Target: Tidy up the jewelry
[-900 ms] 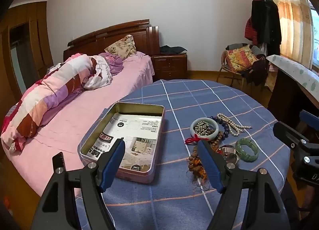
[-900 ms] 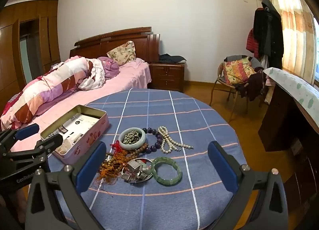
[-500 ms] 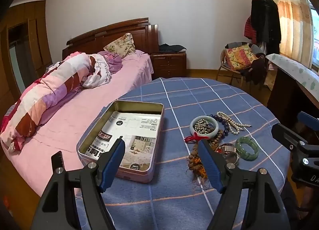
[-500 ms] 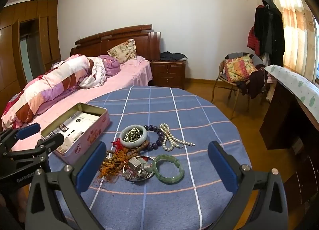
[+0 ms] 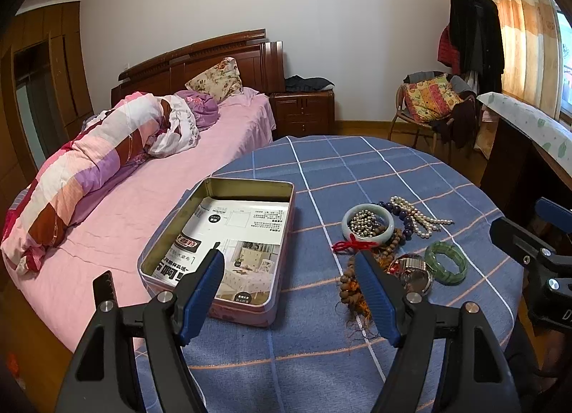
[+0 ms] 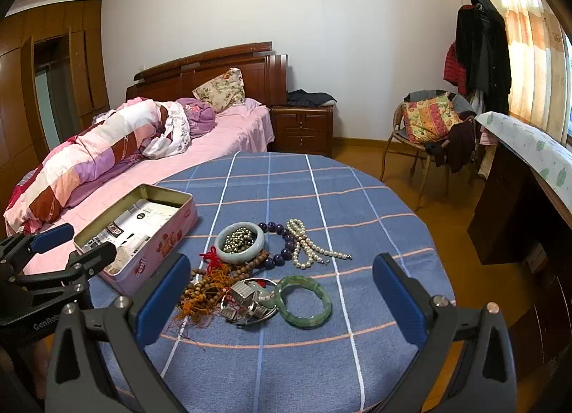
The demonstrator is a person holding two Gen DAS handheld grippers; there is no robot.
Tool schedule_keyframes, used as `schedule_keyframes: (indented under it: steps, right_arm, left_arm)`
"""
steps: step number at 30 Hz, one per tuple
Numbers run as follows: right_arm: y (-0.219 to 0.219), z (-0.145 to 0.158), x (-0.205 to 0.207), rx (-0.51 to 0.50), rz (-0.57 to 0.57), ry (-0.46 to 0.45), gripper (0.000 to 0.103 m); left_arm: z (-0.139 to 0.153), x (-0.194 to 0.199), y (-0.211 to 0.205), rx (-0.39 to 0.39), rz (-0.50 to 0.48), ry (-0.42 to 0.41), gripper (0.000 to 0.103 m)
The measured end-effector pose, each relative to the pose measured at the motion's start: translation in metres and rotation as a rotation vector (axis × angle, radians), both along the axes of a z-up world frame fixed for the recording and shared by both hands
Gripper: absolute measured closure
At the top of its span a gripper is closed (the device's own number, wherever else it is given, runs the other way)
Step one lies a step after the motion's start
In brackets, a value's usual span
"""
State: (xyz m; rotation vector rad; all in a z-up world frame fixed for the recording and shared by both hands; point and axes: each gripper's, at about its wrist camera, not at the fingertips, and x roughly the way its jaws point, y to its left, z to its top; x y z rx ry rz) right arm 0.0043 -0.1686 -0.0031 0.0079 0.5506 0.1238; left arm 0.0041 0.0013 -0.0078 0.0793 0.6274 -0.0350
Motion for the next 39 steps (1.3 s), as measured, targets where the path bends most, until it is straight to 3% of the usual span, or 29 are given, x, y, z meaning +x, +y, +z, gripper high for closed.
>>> schedule_keyframes:
  steps: [39]
  right_arm:
    - [0.0051,-0.0081,-0.0023,0.001,0.006,0.006,0.000]
  left_arm:
    - [-0.0037,0.0013,0.0019,0.006,0.002,0.000,0.028]
